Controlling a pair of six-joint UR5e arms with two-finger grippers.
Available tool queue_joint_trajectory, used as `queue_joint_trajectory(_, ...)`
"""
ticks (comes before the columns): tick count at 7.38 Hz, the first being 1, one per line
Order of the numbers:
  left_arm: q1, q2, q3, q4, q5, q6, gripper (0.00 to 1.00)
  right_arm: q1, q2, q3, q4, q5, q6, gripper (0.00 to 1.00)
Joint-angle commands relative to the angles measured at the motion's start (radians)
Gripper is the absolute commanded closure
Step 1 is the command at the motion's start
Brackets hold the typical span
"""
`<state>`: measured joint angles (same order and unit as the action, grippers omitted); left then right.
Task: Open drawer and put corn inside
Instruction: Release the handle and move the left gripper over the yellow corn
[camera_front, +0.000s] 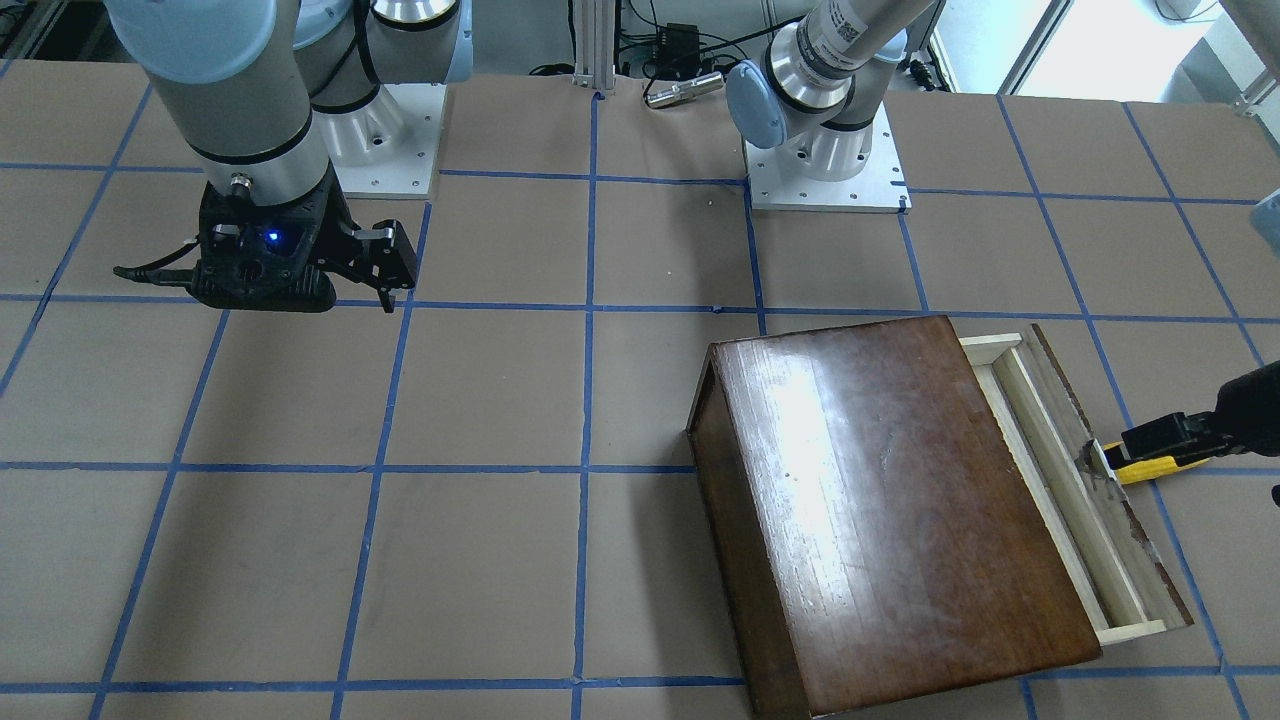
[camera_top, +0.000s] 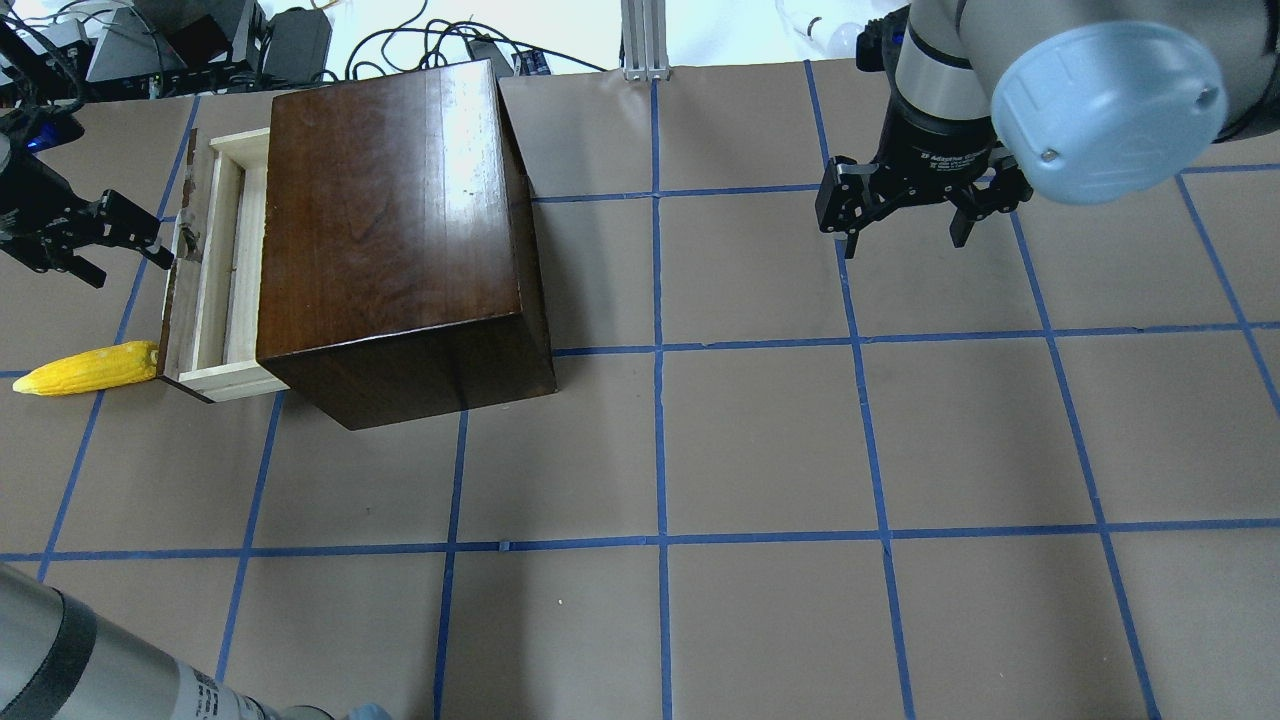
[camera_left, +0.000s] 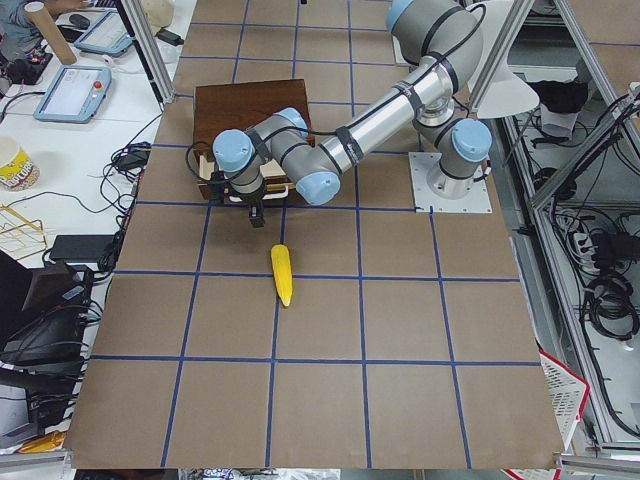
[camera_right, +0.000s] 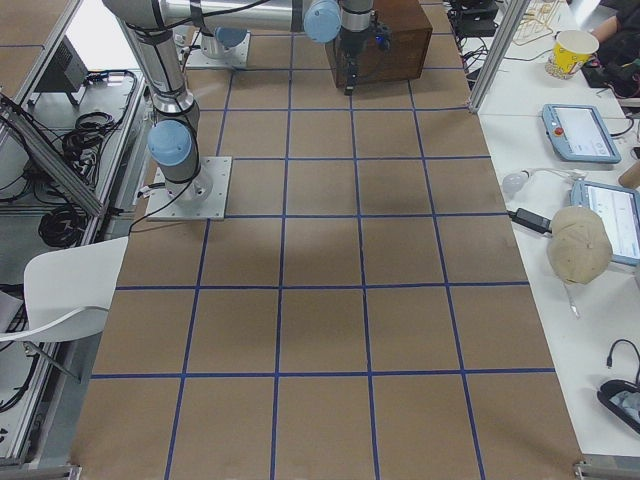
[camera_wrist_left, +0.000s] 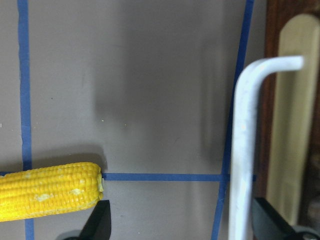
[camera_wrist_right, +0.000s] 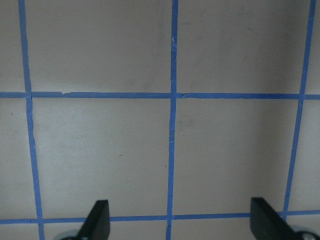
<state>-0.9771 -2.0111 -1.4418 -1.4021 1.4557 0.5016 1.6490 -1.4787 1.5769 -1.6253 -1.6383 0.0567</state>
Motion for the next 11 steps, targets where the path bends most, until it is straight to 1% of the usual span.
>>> queue_joint_trajectory(1,0.005,0.014,0.006,-0.009,0.059,0.012,0.0,0.0,0.0,0.0,0.001,0.0,0.0,0.0)
queue_joint_trajectory(2,0.046,0.015,0.003,-0.011,0.102,0.058,0.0,0.0,0.0,0.0,0.001,0.0,0.0,0.0)
queue_joint_trajectory(3,0.073,0.015,0.003,-0.011,0.107,0.134,0.0,0.0,0.0,0.0,0.001,0.0,0.0,0.0)
queue_joint_trajectory(4,0.075,0.017,-0.008,-0.006,0.156,0.188,0.0,0.0,0.0,0.0,0.001,0.0,0.0,0.0)
queue_joint_trajectory(6,0.077,0.008,-0.011,0.014,0.179,0.297,0.0,0.0,0.0,0.0,0.001,0.0,0.0,0.0)
queue_joint_trajectory(7,0.078,-0.009,-0.017,0.068,0.192,0.402,0.0,0.0,0.0,0.0,0.001,0.0,0.0,0.0)
queue_joint_trajectory(8,0.08,-0.008,-0.025,0.084,0.193,0.463,0.0,0.0,0.0,0.0,0.001,0.002,0.0,0.0)
queue_joint_trajectory(9,0.08,-0.009,-0.035,0.086,0.192,0.488,0.0,0.0,0.0,0.0,0.001,0.002,0.0,0.0)
queue_joint_trajectory(10,0.08,-0.009,-0.038,0.086,0.192,0.468,0.0,0.0,0.0,0.0,0.001,0.0,0.0,0.0)
queue_joint_trajectory(11,0.08,-0.008,-0.04,0.095,0.192,0.325,0.0,0.0,0.0,0.0,-0.001,0.002,0.0,0.0)
